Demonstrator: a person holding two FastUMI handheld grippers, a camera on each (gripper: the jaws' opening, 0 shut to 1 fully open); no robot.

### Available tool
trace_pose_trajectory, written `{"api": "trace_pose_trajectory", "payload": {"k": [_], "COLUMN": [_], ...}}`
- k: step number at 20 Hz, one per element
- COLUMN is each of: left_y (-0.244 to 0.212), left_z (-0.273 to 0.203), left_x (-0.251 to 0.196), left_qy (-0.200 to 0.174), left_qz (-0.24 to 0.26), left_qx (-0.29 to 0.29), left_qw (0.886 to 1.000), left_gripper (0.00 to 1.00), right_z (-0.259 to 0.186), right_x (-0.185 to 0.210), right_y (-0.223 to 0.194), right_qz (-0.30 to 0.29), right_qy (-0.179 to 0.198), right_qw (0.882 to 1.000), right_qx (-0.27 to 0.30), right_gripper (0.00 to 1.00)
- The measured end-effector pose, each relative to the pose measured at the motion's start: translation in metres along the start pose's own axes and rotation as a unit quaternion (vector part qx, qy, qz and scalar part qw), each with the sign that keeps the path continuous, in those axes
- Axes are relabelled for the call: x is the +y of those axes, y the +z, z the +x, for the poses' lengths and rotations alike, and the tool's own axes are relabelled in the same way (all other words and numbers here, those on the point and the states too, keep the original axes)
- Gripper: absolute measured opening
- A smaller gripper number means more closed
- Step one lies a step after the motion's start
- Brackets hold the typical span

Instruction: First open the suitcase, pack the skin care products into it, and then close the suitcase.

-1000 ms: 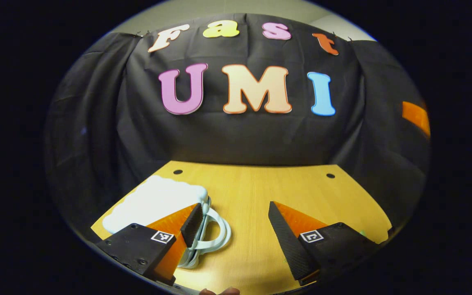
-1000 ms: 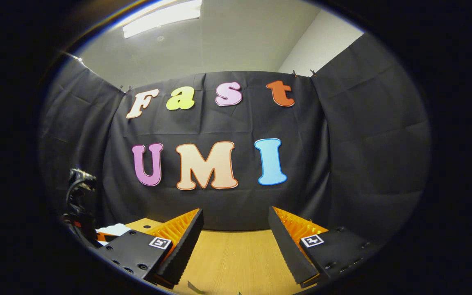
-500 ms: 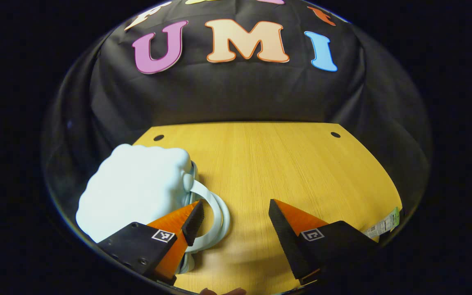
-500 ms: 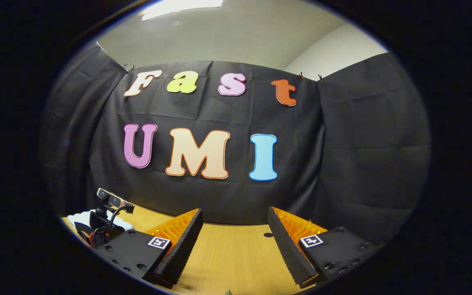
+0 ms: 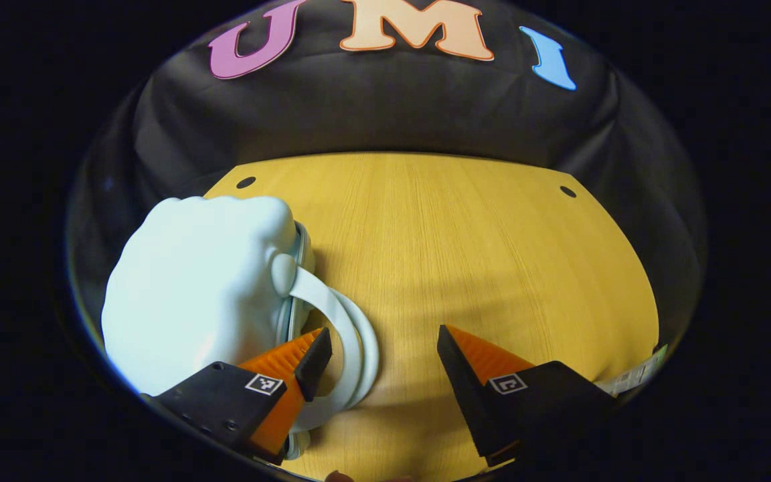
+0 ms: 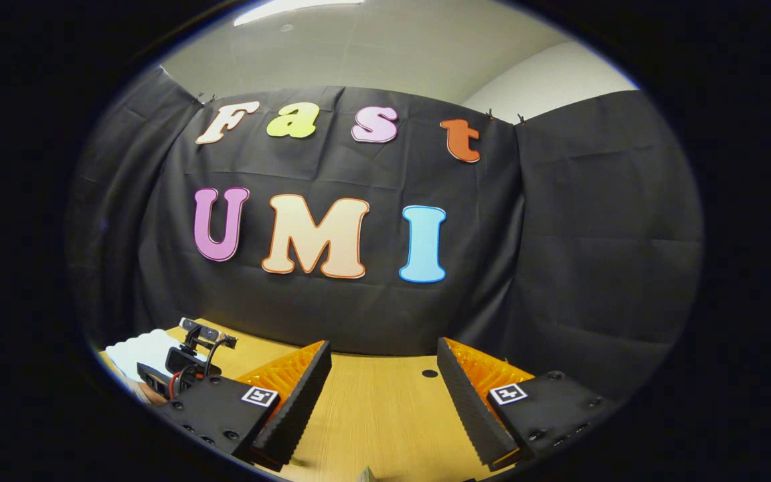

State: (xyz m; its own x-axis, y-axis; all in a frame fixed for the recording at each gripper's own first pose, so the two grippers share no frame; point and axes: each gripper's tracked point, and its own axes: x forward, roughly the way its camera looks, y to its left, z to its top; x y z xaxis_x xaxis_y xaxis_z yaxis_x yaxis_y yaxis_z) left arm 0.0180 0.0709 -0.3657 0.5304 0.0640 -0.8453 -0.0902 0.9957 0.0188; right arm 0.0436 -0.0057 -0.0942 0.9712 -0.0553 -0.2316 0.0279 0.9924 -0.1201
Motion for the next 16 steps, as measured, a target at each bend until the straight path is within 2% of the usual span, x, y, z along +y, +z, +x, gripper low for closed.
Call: {"api": "trace_pose_trajectory", "payload": {"k": [4,6,10,12,13,14,15,16], "left_y": [-0.007,-0.012,-0.008,-0.006,-0.007,-0.008,-0.007,-0.007], "left_z": [0.009,0.01,0.002,-0.001,0.0,-0.001,-0.002,-0.005], "left_x": [0.001,-0.007,-0.006,0.001,0.004,0.013,0.019,0.02], "left_qy": [-0.003,-0.022,-0.033,-0.044,-0.053,-0.048,-0.043,-0.042], "left_qz": [-0.009,-0.009,0.004,-0.014,-0.032,-0.044,-0.053,-0.051], "left_qx": [0.022,0.035,0.044,0.048,0.055,0.063,0.071,0.073], "left_qw": [1.0,0.999,0.998,0.998,0.997,0.996,0.995,0.995], "left_gripper": [0.96,0.95,0.85,0.71,0.56,0.47,0.23,0.19], "right_z": [0.001,0.0,-0.001,-0.002,-0.003,-0.004,-0.005,-0.005], "right_x": [-0.005,-0.006,-0.007,-0.008,-0.008,-0.007,-0.006,-0.004], "right_y": [-0.003,-0.001,-0.002,-0.002,-0.003,-0.002,-0.004,-0.003], "right_qz": [-0.007,-0.012,-0.015,-0.012,-0.008,-0.005,-0.003,-0.001], "right_qy": [-0.004,-0.005,-0.006,-0.008,-0.008,-0.008,-0.005,-0.003], "right_qw": [1.0,1.0,1.0,1.0,1.0,1.0,1.0,1.0], "right_qx": [0.006,0.001,0.0,0.0,-0.001,-0.002,-0.002,-0.003], "right_gripper": [0.98,0.98,0.98,0.98,0.98,0.98,0.98,0.98]}}
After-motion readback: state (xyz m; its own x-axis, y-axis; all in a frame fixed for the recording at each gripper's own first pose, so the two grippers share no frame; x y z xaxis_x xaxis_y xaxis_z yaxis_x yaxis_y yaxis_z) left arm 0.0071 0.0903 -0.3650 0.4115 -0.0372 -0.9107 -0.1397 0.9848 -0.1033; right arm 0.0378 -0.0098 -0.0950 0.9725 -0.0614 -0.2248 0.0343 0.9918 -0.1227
